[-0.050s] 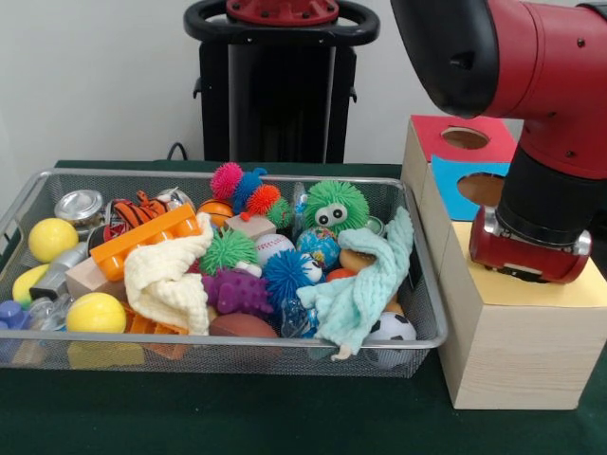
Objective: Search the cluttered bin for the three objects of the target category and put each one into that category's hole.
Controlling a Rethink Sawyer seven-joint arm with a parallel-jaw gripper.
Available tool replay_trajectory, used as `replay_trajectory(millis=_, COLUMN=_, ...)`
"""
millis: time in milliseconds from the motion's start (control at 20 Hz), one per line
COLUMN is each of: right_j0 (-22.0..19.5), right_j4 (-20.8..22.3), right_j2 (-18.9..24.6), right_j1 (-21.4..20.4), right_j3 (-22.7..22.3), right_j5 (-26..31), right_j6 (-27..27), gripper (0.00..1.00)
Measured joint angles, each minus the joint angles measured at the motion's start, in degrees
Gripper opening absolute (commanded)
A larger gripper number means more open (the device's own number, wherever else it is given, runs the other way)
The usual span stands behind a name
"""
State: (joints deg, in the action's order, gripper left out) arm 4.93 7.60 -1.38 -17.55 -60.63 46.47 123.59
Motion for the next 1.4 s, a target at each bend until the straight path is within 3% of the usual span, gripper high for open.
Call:
replay_trajectory(millis=500, right_j0=0.4, right_j4=1.4, right_j2=0.0, right_j1=-1.7, right_j3=-2.6, right_j5=-3.8, right_j6=0.0, gripper=0.00)
replay_trajectory(millis=1400, right_j0=0.9, right_j4=1.4, right_j2=0.0, right_j1=-11.5, right_j3=-9.0, right_j5=-4.2, right_j6=0.0, gripper=0.00)
